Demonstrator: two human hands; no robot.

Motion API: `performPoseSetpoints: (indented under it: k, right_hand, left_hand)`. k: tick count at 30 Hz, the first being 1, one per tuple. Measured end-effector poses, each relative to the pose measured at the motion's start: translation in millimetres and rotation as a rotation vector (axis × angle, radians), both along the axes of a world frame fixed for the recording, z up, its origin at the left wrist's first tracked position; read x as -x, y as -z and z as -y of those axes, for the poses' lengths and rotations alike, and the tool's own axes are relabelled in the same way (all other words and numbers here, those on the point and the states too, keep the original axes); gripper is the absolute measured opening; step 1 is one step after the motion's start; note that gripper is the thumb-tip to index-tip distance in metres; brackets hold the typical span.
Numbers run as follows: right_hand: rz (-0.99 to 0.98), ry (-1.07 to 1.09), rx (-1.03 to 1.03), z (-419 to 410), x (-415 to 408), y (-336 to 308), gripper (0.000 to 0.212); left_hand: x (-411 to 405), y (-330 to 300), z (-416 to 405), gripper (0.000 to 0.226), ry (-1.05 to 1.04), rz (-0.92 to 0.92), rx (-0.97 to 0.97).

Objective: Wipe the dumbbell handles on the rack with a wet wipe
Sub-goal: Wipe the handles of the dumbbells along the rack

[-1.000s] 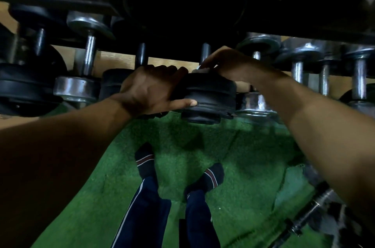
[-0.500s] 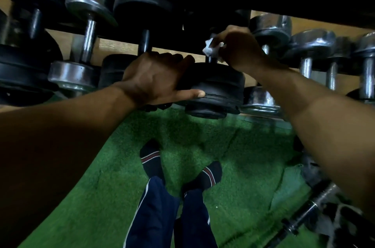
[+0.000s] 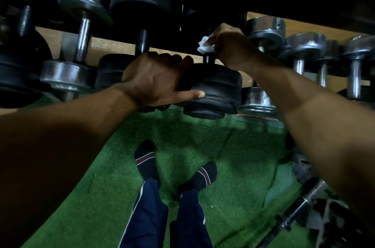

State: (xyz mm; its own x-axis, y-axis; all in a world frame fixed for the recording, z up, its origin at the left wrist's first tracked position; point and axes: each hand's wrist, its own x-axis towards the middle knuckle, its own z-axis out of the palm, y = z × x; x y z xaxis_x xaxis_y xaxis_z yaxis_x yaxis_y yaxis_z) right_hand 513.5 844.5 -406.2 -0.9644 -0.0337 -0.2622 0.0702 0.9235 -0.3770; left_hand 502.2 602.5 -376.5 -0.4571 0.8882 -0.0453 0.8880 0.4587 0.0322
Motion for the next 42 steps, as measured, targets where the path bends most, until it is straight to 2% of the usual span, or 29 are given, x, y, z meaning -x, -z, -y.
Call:
performPoseSetpoints:
  k: [3,6,11,15,18,23,26,28,30,33,37,40,42]
  right_hand:
    - [0.021,0.025,0.044,1.2,-2.8,0.5,0.023]
    - [-0.033,0.205,0.154,4.7,-3.9,5.4,0.028]
    - [-0.035,0.308,0.107,8.4,-8.1,17.4,0.035]
    - [-0.110,0.514,0.039,6.3,-16.8,23.2,0.024]
    - [-0.097,0.488,-0.007,6.8,-18.5,20.4,0.021]
    - [-0.070,0.464,0.181,6.3,-16.1,17.1,0.026]
    - [0.065,0.525,0.176,5.5,-15.2,17.4,0.026]
    - [0.165,0.576,0.130,3.0,-15.5,19.5,0.017]
    - [0.179,0.601,0.115,-0.2,-15.4,25.0,0.012]
    - [0.093,0.513,0.141,1.5,-16.5,23.7,0.021]
    - [-0.051,0.508,0.247,7.4,-18.9,11.6,0.026]
    - [-0.041,0.582,0.226,6.7,-18.4,18.2,0.024]
    - [0.044,0.697,0.215,5.5,-19.2,16.8,0.015]
  left_hand:
    - [0.1,-1.3,-0.3,0.084,-0.002,0.009,-0.003]
    - [0.5,-1.0,-0.5,0.087,-0.006,0.014,-0.002]
    - [0.5,0.6,-1.0,0.085,0.006,0.015,-0.010]
    - [0.5,1.9,-1.4,0.085,0.009,0.004,-0.010]
    - [0.5,1.7,-1.9,0.085,0.007,-0.005,-0.003]
    - [0.8,3.0,-2.0,0.085,0.012,0.000,-0.010]
    - [0.3,2.7,-1.6,0.084,0.010,-0.008,-0.006]
    - [0.3,2.4,-1.0,0.084,0.010,-0.016,-0.004]
    - [0.1,2.5,-0.9,0.085,0.009,-0.020,-0.001]
    - [0.0,2.2,-1.6,0.086,0.006,-0.016,0.008]
    - [0.3,2.1,-1.2,0.085,0.000,-0.007,0.007]
    - [0.1,1.6,-1.2,0.086,-0.003,0.008,0.010]
    - [-0.1,0.9,-0.7,0.086,-0.004,0.015,0.011]
